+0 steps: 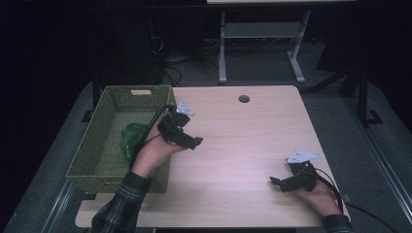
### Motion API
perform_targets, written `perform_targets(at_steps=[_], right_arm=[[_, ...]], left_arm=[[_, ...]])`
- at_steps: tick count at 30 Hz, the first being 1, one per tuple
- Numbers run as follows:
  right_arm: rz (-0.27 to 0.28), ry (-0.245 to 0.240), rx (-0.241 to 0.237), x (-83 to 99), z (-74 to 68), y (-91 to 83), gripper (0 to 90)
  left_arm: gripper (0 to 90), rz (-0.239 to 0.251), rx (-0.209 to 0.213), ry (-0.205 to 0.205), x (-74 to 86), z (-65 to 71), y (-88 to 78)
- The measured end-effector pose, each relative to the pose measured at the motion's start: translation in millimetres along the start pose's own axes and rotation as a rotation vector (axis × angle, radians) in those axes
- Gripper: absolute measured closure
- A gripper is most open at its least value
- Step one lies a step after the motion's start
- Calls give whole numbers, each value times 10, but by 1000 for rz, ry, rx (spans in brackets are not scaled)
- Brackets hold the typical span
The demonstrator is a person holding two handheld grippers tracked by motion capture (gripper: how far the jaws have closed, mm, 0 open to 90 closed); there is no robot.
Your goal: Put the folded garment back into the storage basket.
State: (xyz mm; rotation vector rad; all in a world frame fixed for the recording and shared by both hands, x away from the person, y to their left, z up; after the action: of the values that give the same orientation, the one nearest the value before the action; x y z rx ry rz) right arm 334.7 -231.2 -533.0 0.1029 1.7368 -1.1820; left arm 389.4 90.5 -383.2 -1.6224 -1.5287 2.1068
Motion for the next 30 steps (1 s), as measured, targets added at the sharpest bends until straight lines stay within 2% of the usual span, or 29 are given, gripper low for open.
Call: perform_targets(at_steps=[3,6,8,15,18,24,30], right_arm=[[-1,-3,-1,1,2,-1,15],[0,-2,0,0,2,0,15],[0,-2,0,0,2,0,15],[-2,-1,0,1,1,-2,15],[-2,-1,0,1,1,-1,16],[-2,-1,0,1,1,-1,15],[-1,-2,0,1,1,0,15]], left_arm=[[141,23,18,-1,1,140,109],[141,24,22,13,49,279,252],[141,28,44,9,88,381,354],[141,13,81,60,298,616,708],[141,3,83,78,412,683,843],[141,-10,108,64,607,759,1040],[141,-28,121,53,730,805,1149]])
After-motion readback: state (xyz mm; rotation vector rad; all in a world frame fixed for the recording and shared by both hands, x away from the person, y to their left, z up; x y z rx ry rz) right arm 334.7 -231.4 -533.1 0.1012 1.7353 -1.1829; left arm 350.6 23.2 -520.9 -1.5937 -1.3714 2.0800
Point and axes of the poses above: each handheld gripper's, and its own axes: y roughly forward along the jaws, x roughly out of its underside, z roughly to its right, the point moved 7 cm from there along y, roughly forward along the jaws, and after that the axes turned 4 degrees about z, right-handed, at the moved point
